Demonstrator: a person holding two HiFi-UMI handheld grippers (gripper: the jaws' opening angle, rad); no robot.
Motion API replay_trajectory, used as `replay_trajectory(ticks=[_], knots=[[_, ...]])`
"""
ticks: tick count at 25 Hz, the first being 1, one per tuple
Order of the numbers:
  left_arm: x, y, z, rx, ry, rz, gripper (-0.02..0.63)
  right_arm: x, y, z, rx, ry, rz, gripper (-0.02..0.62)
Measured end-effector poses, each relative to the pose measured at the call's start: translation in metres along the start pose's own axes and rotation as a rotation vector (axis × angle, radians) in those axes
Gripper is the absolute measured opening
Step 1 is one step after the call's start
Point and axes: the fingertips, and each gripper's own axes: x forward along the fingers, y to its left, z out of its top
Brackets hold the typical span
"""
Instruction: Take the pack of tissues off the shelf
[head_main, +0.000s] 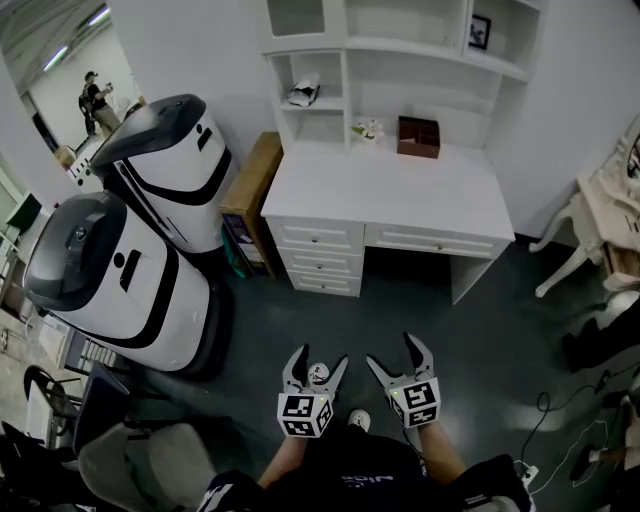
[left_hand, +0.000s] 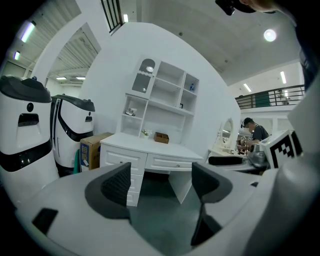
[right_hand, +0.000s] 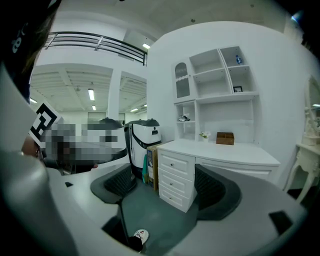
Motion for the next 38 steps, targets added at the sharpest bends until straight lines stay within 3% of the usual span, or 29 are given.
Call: replay_trajectory(ticks=[11, 20, 28, 32, 38], knots=[[0.059, 0.044, 0.011, -0.001, 0.028, -0.044, 0.377, 0.053, -0.021, 0.005, 0.018, 0.030, -0.059, 0.387], [0.138, 0.081, 0.046, 0.029, 0.036, -0.162, 0.377, 0.127, -0.047, 0.034, 0.002, 0.039, -0.129, 0.383], [0.181, 0.128, 0.079, 0.074, 0.035, -0.214, 0.377, 0.194, -0.050, 0.056, 0.029, 0.029, -0.172, 0.382], [0.191, 0.151, 0.088, 0.085, 0.033, -0.213, 0.377, 0.217, -0.043, 0.069, 0.025, 0.024, -0.184, 0.382], [0.196, 0.173, 0.091, 0.064, 0.033, -0.184, 0.377, 0.236, -0.047, 0.059, 0.031, 0.057, -0.184, 0.377]])
